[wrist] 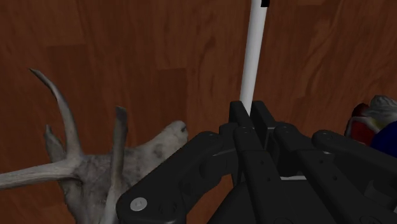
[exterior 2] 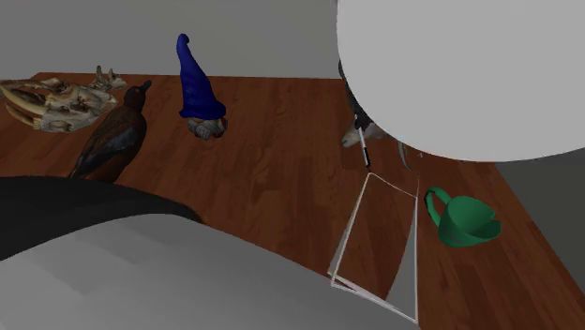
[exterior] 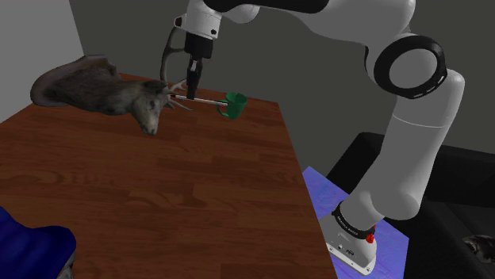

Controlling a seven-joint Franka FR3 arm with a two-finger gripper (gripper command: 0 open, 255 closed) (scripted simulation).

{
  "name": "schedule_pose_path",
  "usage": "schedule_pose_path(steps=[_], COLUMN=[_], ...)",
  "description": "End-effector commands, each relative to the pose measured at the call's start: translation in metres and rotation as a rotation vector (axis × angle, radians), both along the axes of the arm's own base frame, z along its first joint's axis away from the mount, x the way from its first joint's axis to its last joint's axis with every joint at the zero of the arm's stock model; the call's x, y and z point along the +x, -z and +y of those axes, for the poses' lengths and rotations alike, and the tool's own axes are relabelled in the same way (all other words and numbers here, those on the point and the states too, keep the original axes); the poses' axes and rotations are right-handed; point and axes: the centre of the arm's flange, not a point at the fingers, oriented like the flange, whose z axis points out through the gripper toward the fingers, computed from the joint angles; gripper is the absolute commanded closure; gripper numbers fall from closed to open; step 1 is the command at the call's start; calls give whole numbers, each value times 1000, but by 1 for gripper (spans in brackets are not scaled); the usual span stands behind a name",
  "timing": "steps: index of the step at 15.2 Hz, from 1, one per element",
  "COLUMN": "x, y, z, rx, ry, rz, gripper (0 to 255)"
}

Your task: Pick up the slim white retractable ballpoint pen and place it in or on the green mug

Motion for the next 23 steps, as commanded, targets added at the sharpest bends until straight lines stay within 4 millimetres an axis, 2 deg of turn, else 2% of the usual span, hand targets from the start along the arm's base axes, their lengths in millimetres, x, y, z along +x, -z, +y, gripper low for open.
schedule_pose_path(steps=[1, 16, 17, 23], x=[11, 80, 82, 82], y=[-2, -10, -10, 21], z=[-27, -212, -217, -217], rx=[1, 1, 1, 1], ry=[-1, -1, -1, -1], rz=[0, 0, 0, 0], gripper=[255, 255, 255, 255])
